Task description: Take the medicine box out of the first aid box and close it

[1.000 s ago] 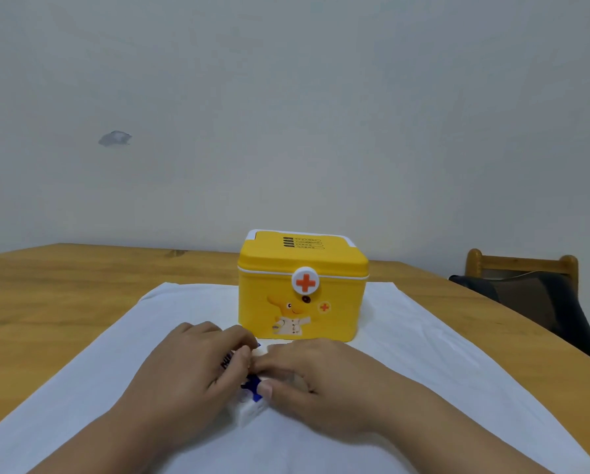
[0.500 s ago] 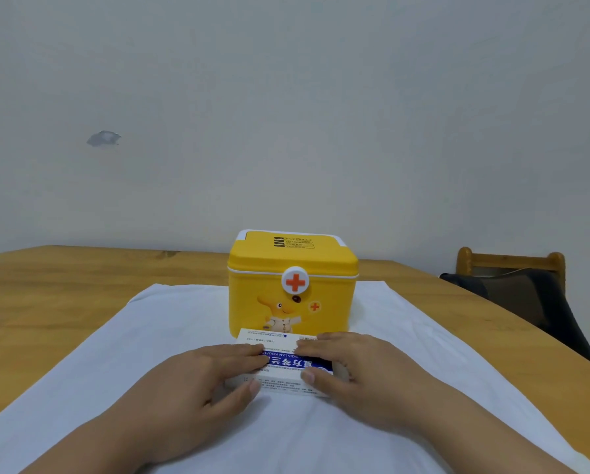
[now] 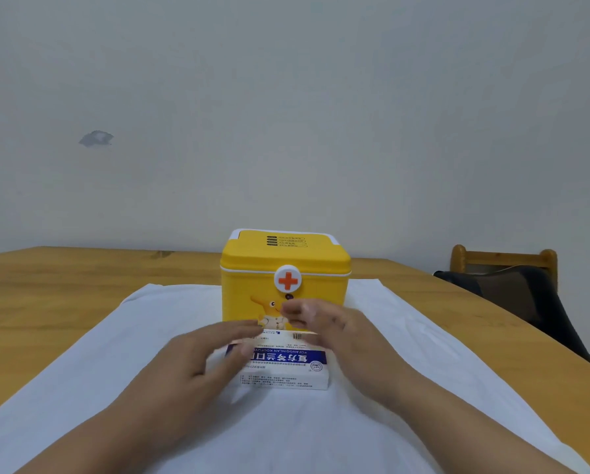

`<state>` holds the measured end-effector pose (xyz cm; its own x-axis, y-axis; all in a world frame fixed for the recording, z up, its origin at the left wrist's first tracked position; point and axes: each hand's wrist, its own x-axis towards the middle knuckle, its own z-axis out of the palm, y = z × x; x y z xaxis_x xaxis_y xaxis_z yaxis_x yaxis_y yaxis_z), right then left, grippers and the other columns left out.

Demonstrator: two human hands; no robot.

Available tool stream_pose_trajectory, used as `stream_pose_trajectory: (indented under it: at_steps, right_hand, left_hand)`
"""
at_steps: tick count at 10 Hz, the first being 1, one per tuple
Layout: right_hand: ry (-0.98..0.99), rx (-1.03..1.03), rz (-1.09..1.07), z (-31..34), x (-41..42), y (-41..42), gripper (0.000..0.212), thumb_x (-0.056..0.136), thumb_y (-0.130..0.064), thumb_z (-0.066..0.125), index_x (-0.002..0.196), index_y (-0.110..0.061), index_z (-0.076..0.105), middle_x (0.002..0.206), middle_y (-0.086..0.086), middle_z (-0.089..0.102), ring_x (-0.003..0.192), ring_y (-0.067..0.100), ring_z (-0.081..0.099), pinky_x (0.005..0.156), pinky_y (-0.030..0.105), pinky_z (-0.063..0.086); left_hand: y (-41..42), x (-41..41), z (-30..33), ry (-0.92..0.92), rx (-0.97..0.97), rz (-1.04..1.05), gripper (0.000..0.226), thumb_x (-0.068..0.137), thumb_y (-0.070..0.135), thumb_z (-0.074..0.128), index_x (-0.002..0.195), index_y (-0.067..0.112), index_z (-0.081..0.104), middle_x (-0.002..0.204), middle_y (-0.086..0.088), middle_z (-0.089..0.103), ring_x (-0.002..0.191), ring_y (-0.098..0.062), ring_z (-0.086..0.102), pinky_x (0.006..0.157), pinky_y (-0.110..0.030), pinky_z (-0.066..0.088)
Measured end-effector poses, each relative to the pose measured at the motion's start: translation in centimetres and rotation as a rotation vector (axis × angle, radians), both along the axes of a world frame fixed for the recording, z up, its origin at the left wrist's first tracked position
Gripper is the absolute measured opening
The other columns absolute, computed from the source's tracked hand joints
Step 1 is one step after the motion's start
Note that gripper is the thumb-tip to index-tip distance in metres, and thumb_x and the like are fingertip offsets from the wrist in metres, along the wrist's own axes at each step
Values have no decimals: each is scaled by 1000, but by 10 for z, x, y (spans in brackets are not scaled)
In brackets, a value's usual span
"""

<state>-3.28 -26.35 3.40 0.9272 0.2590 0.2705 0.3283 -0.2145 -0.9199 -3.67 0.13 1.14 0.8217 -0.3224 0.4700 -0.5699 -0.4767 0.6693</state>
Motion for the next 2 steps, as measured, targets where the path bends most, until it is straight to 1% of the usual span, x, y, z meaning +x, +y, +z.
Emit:
stream_pose_trajectory:
  at_steps: [1,2]
  right_hand:
    - [310,456,235,17,-2,0,63,103,-60,52,131,-10,78,138,20,74,131,32,70,104,40,61]
    - [438,654,342,22,-5,-7,83,101,-70,46,126,2,78,135,29,73,124,38,74,94,43,65]
  left_hand:
    - [-12,1,12,205,-426,-78,43,97,58,52,116,37,86,123,9,82,121,-9,73,102,-32,57]
    - [-11,1,27,595,-776,-188,71,90,69,56,104,7,88,110,-25,82,102,-33,81,75,-34,68]
